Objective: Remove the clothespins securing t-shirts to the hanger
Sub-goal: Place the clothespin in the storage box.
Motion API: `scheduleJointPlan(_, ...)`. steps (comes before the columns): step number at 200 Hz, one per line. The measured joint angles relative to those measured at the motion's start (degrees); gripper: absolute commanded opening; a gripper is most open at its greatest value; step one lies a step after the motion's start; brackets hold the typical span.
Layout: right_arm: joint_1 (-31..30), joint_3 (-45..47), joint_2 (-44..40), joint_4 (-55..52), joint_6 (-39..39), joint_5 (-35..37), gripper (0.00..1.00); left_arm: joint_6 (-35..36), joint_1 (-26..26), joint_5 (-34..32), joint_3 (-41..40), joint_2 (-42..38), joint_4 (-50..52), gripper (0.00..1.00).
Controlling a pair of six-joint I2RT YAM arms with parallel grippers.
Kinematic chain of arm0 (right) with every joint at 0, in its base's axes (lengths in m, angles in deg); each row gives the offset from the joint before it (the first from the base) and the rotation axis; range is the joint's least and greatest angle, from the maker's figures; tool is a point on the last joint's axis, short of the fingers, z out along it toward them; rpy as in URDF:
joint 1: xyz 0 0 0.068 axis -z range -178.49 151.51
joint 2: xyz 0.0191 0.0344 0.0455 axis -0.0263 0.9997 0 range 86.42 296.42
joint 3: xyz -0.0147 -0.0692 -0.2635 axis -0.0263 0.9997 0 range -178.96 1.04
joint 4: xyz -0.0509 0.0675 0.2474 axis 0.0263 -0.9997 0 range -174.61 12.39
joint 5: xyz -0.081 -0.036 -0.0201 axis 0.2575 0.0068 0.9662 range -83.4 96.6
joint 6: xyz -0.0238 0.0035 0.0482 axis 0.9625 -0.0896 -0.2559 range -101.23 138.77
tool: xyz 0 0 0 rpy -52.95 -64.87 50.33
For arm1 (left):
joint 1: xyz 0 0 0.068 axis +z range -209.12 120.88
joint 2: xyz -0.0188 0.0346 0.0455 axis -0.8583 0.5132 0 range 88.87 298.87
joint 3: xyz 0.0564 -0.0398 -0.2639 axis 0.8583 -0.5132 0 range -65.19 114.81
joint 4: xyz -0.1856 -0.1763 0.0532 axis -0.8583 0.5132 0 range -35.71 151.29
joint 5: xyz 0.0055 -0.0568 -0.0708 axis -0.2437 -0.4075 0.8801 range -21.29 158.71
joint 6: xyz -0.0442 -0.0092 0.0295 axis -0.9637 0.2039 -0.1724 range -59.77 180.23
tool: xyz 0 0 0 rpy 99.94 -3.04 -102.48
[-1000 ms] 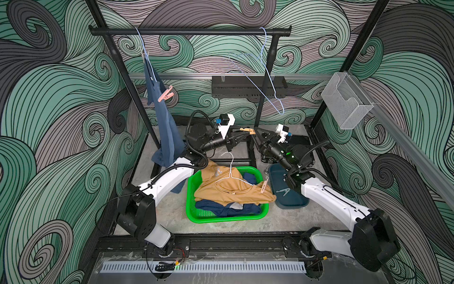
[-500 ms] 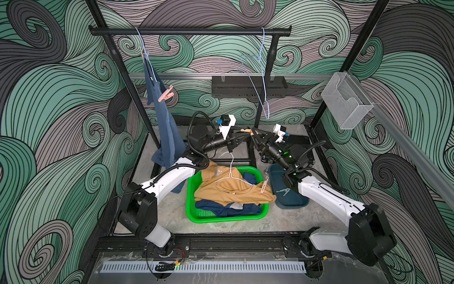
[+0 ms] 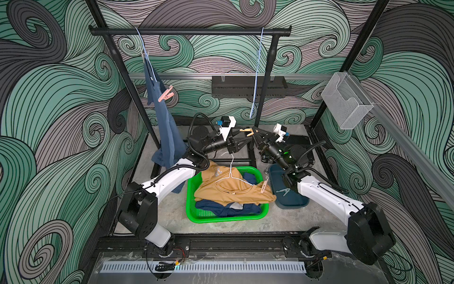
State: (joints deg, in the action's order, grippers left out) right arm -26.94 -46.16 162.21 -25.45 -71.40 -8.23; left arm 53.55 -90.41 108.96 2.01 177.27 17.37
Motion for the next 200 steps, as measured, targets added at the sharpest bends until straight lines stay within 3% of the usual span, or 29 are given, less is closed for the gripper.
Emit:
scheduleJointPlan(44,0.4,1.5,-1.0,-0.7,1.1,1.0,0.06,1.4,0.0,-2.0,-1.6,-1.7,0.9,0.87)
scheduleJointPlan(96,4.8,9.5,-9.4,-8.7,4.1,3.1,0.05,5.3,0.0,-5.4,-3.2,-7.1,6.9,0.89)
scheduleJointPlan(166,12.8,21.2,-36.2,-41.9,9.7,15.0,0.06,9.8,0.0,-6.7,-6.1,-12.7,14.0,0.89)
scheduleJointPlan(200,14.9,25.3,-44.8,-56.4,9.8,21.3,0.05,11.9,0.0,-6.9,-8.2,-13.4,18.9,0.89)
